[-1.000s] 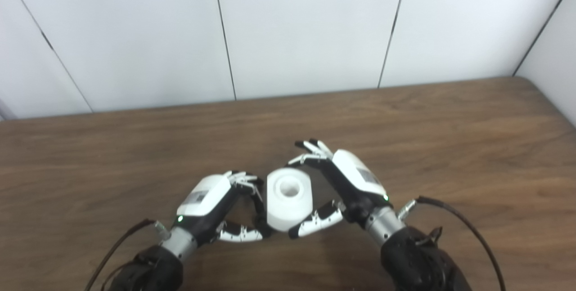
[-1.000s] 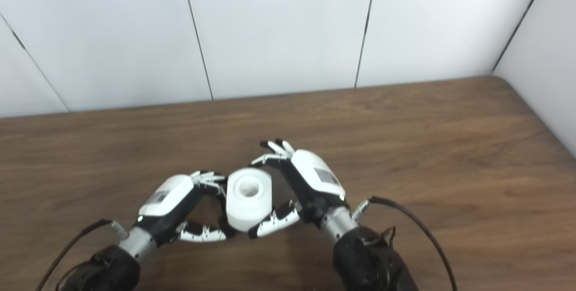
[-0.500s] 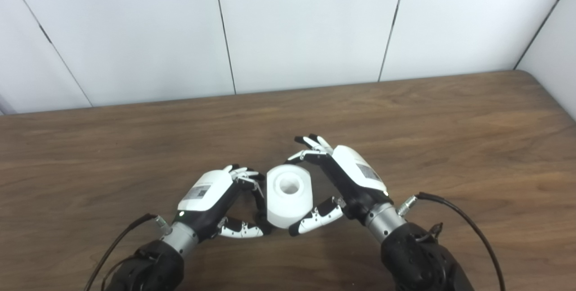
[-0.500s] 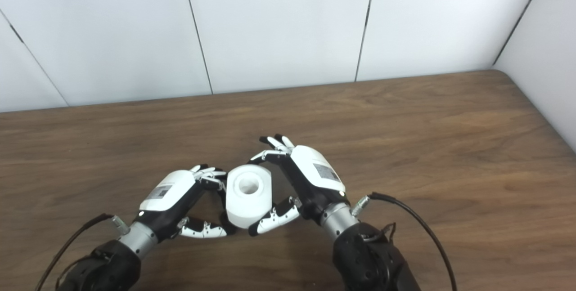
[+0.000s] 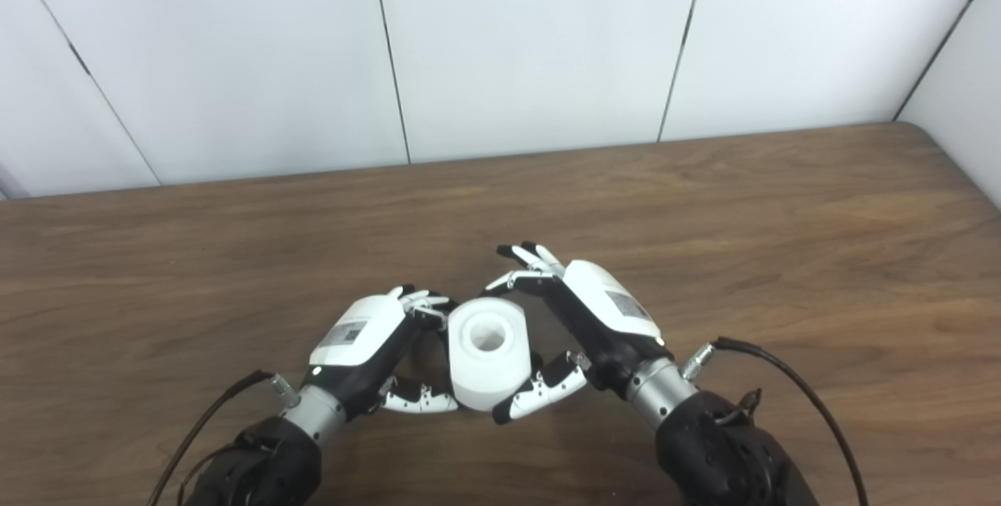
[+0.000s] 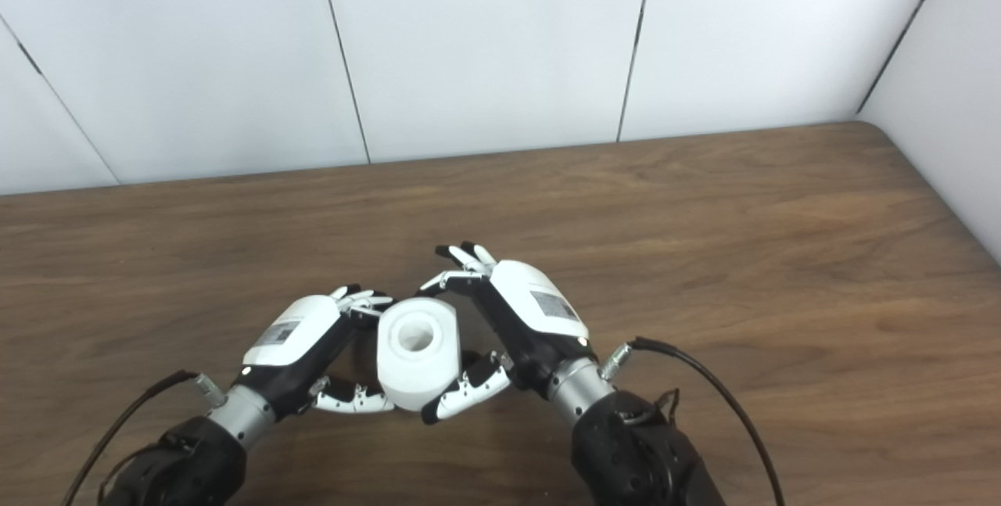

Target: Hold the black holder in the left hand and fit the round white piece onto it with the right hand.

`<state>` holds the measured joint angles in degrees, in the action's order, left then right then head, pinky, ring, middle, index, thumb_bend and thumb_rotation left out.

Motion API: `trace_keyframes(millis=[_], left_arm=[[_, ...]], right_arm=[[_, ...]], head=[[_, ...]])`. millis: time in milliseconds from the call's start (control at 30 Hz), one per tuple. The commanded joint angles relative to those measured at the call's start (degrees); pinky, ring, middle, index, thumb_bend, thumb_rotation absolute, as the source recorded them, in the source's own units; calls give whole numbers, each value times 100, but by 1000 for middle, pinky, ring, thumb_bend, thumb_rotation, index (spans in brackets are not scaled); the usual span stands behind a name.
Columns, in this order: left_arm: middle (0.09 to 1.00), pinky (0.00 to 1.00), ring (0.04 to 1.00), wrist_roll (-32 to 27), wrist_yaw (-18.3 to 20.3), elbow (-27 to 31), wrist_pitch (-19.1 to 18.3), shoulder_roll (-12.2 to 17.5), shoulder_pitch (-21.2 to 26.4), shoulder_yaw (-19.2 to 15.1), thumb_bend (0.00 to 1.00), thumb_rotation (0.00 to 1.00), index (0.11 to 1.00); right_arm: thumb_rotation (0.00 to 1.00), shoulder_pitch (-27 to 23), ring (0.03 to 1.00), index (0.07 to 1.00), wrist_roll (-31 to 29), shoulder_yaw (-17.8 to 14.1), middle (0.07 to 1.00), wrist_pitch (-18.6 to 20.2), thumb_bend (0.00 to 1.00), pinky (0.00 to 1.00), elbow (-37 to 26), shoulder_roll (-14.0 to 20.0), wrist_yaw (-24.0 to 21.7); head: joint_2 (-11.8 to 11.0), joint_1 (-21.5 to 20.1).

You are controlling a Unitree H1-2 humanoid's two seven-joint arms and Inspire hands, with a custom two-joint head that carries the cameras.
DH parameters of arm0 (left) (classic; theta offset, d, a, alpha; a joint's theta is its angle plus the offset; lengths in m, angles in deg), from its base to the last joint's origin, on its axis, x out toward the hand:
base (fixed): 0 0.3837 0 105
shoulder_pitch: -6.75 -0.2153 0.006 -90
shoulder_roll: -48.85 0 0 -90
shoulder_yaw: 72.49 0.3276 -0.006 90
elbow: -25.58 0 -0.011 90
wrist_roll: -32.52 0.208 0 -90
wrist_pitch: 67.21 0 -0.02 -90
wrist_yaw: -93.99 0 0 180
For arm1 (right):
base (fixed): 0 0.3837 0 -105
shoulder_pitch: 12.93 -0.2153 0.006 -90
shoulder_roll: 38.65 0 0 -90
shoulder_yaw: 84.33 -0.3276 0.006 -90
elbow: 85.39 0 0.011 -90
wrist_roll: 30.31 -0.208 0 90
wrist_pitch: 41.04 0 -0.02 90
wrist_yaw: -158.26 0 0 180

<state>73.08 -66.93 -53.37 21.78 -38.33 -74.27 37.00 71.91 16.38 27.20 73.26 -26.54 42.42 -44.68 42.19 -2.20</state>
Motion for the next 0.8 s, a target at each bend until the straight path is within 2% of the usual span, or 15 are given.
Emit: trace_keyframes(millis=[0,367,600,767], left_arm=[[854,1000,917,8,-15,211,8,-43,117,8,517,42,482],[853,1000,920,20,-10,210,3,-37,116,2,517,42,482],[853,982,916,22,-10,214,14,-33,119,6,517,42,482],[853,982,915,20,-9,205,18,-31,120,5,517,42,482]], right_arm=[[143,-44,1000,479,79,32,954,-32,505,878,-125,8,-93],[141,-10,1000,479,69,-19,955,-55,505,877,-131,15,-78],[140,0,1000,479,-20,-175,949,-147,506,852,-136,93,60],[138,-10,1000,479,-72,-273,951,-203,505,887,-138,167,104]], head=[[5,0],[2,-43],[2,-43],[-5,-57]])
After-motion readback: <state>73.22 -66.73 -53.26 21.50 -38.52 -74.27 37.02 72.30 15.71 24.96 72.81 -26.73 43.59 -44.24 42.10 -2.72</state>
